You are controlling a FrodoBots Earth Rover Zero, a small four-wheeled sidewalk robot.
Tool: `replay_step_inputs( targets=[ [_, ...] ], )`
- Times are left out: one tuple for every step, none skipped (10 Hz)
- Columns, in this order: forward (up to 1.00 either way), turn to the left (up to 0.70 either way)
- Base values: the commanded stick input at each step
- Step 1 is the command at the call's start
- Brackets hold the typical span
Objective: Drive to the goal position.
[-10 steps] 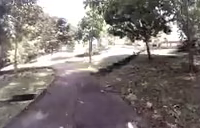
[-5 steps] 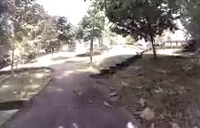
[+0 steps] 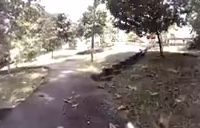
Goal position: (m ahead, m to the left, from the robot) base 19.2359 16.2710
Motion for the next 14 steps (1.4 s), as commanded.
replay_step_inputs(
  targets=[
    [1.00,0.00],
    [1.00,0.00],
    [1.00,0.00],
    [1.00,0.00],
    [1.00,0.00],
    [1.00,0.00],
    [1.00,0.00],
    [1.00,0.00],
    [1.00,0.12],
    [1.00,0.40],
    [1.00,0.40],
    [1.00,0.40],
    [1.00,0.38],
    [1.00,0.00]
  ],
)
